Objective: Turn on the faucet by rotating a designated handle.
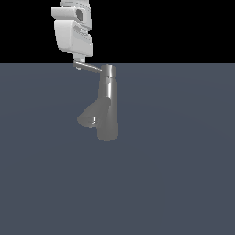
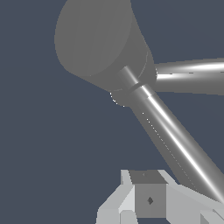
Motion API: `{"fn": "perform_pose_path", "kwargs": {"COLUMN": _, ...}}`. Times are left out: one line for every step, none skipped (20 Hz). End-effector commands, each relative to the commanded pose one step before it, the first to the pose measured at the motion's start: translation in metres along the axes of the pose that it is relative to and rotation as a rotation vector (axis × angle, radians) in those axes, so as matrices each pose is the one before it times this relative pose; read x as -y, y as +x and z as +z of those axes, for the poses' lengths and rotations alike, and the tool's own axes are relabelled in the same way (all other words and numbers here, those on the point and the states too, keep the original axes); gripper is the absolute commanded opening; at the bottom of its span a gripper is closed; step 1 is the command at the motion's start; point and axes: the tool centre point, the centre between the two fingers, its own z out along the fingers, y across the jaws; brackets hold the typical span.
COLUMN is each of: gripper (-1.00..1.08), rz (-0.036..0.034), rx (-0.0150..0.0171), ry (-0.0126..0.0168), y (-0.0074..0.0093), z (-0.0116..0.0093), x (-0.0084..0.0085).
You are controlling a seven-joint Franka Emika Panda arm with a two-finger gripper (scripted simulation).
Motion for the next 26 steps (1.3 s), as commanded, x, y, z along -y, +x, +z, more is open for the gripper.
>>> {"fn": "perform_pose_path", "kwargs": {"gripper": -1.0, "rz": -0.00145, "rx": -0.00056, "ry": -0.00201, "y": 0.00363, "z": -0.00237, "x": -0.00609}}
{"fn": "perform_pose_path", "kwargs": {"gripper": -1.0, "rz": -0.00091, "rx": 0.00004, "ry": -0.00077, "y": 0.00165, "z": -0.00073, "x": -0.00253}}
{"fn": "perform_pose_path", "kwargs": {"gripper": -1.0, "rz": -0.00053, "rx": 0.00002, "ry": -0.00044, "y": 0.00188, "z": -0.00093, "x": -0.00256}}
{"fn": "perform_pose_path", "kwargs": {"gripper": -1.0, "rz": -0.00053, "rx": 0.00002, "ry": -0.00044, "y": 0.0019, "z": -0.00093, "x": -0.00258}}
{"fn": "perform_pose_path", "kwargs": {"gripper": -1.0, "rz": -0.00053, "rx": 0.00002, "ry": -0.00044, "y": 0.00192, "z": -0.00094, "x": -0.0026}}
{"fn": "perform_pose_path", "kwargs": {"gripper": -1.0, "rz": -0.00053, "rx": 0.00002, "ry": -0.00044, "y": 0.00193, "z": -0.00095, "x": -0.00262}}
{"fn": "perform_pose_path", "kwargs": {"gripper": -1.0, "rz": -0.00053, "rx": 0.00002, "ry": -0.00044, "y": 0.00195, "z": -0.00096, "x": -0.00264}}
{"fn": "perform_pose_path", "kwargs": {"gripper": -1.0, "rz": -0.00053, "rx": 0.00002, "ry": -0.00044, "y": 0.00196, "z": -0.00097, "x": -0.00265}}
{"fn": "perform_pose_path", "kwargs": {"gripper": -1.0, "rz": -0.00053, "rx": 0.00002, "ry": -0.00044, "y": 0.00198, "z": -0.00098, "x": -0.00267}}
{"fn": "perform_pose_path", "kwargs": {"gripper": -1.0, "rz": -0.00053, "rx": 0.00002, "ry": -0.00044, "y": 0.00199, "z": -0.00099, "x": -0.00269}}
{"fn": "perform_pose_path", "kwargs": {"gripper": -1.0, "rz": -0.00053, "rx": 0.00002, "ry": -0.00044, "y": 0.00201, "z": -0.001, "x": -0.00271}}
{"fn": "perform_pose_path", "kwargs": {"gripper": -1.0, "rz": -0.00053, "rx": 0.00002, "ry": -0.00044, "y": 0.00202, "z": -0.00101, "x": -0.00272}}
{"fn": "perform_pose_path", "kwargs": {"gripper": -1.0, "rz": -0.00053, "rx": 0.00002, "ry": -0.00044, "y": 0.00204, "z": -0.00102, "x": -0.00274}}
{"fn": "perform_pose_path", "kwargs": {"gripper": -1.0, "rz": -0.00053, "rx": 0.00002, "ry": -0.00044, "y": 0.00205, "z": -0.00102, "x": -0.00276}}
{"fn": "perform_pose_path", "kwargs": {"gripper": -1.0, "rz": -0.00053, "rx": 0.00001, "ry": -0.00044, "y": 0.00207, "z": -0.00103, "x": -0.00277}}
{"fn": "perform_pose_path", "kwargs": {"gripper": -1.0, "rz": -0.00053, "rx": 0.00001, "ry": -0.00045, "y": 0.00208, "z": -0.00104, "x": -0.00279}}
{"fn": "perform_pose_path", "kwargs": {"gripper": -1.0, "rz": -0.00053, "rx": 0.00001, "ry": -0.00045, "y": 0.0021, "z": -0.00105, "x": -0.0028}}
{"fn": "perform_pose_path", "kwargs": {"gripper": -1.0, "rz": -0.00065, "rx": 0.00001, "ry": -0.00055, "y": 0.00205, "z": -0.00101, "x": -0.00281}}
{"fn": "perform_pose_path", "kwargs": {"gripper": -1.0, "rz": -0.00053, "rx": 0.00001, "ry": -0.00045, "y": 0.00212, "z": -0.00107, "x": -0.00283}}
{"fn": "perform_pose_path", "kwargs": {"gripper": -1.0, "rz": -0.00053, "rx": 0.00001, "ry": -0.00045, "y": 0.00214, "z": -0.00108, "x": -0.00285}}
{"fn": "perform_pose_path", "kwargs": {"gripper": -1.0, "rz": -0.00053, "rx": 0.0, "ry": -0.00045, "y": 0.00215, "z": -0.00109, "x": -0.00286}}
{"fn": "perform_pose_path", "kwargs": {"gripper": -1.0, "rz": -0.00065, "rx": 0.0, "ry": -0.00055, "y": 0.00211, "z": -0.00105, "x": -0.00286}}
{"fn": "perform_pose_path", "kwargs": {"gripper": -1.0, "rz": -0.00053, "rx": 0.0, "ry": -0.00045, "y": 0.00218, "z": -0.00112, "x": -0.00289}}
{"fn": "perform_pose_path", "kwargs": {"gripper": -1.0, "rz": -0.00052, "rx": -0.00001, "ry": -0.00045, "y": 0.0022, "z": -0.00114, "x": -0.0029}}
{"fn": "perform_pose_path", "kwargs": {"gripper": -1.0, "rz": 0.0, "rx": 0.0, "ry": 0.0, "y": 0.0, "z": 0.0, "x": 0.0}}
{"fn": "perform_pose_path", "kwargs": {"gripper": -1.0, "rz": -0.00416, "rx": 0.00119, "ry": 0.00482, "y": -0.00523, "z": 0.00029, "x": 0.00365}}
